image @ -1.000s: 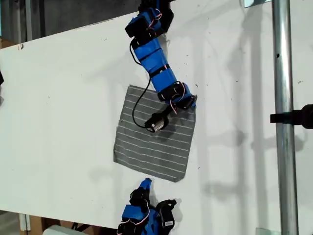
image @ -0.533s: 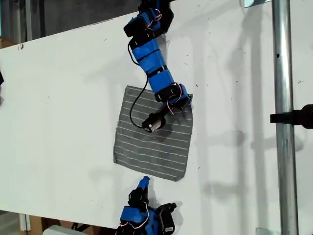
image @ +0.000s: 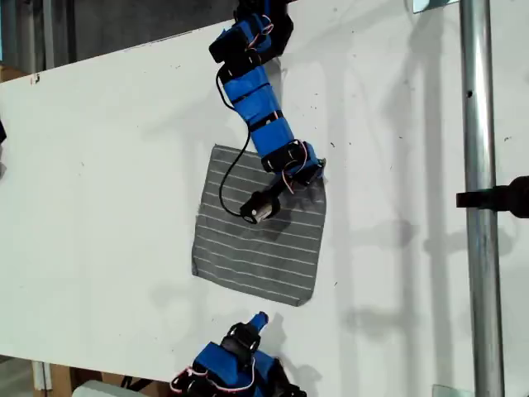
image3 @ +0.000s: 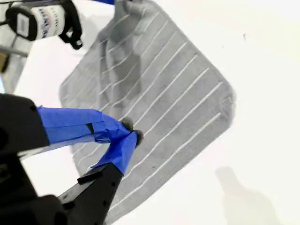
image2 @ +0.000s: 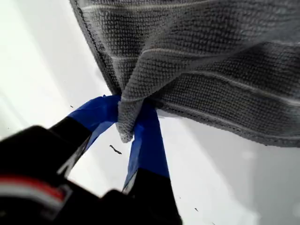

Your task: Grasp corners of a towel and fold twice.

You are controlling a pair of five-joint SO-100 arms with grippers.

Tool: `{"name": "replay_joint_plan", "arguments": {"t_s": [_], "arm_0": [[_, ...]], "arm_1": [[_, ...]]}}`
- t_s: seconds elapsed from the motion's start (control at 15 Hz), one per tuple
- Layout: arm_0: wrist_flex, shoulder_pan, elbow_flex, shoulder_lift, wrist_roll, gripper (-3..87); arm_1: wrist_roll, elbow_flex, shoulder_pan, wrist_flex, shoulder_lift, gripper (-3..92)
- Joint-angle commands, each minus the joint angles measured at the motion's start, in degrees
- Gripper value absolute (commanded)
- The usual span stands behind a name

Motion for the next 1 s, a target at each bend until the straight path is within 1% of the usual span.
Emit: {"name": "replay_joint_plan", "arguments": {"t_s": [0.0,0.07,0.13,0.27,0.33,0.47,0.67,0.8,0.93], "arm_0": [[-0.88,3.87,-9.32,-14.41,3.60,-2.9],[-0.70,2.90,-10.37,-16.87,4.66,10.1],[-0.70,2.20,-10.72,-17.31,4.75,28.7],[-1.05,0.44,-11.95,-16.87,10.02,32.6],[-0.44,-0.18,-12.92,-17.23,12.83,33.2],[-1.85,-0.53,-11.43,-18.72,15.56,33.9],[-10.02,0.79,-1.76,-21.09,12.48,33.0],[-15.73,2.99,4.83,-21.18,8.79,31.8],[-19.78,5.01,10.72,-22.50,4.66,31.3]], "arm_1": [[-0.62,-0.70,0.88,-0.70,2.55,-0.1],[-0.62,-0.70,0.79,-0.97,2.55,-0.1],[-0.62,-0.70,0.79,-1.14,2.55,-0.1],[-0.62,-0.70,0.70,-1.05,2.55,-0.1],[-0.62,-0.70,0.70,-1.05,2.55,-0.1],[-0.70,-0.62,0.70,-1.14,2.64,-0.1],[-0.70,-0.53,0.44,-1.14,2.64,-0.1],[-0.70,-0.44,0.18,-1.14,2.64,-0.1],[-0.70,-0.26,0.09,-1.14,2.64,-0.1]]}}
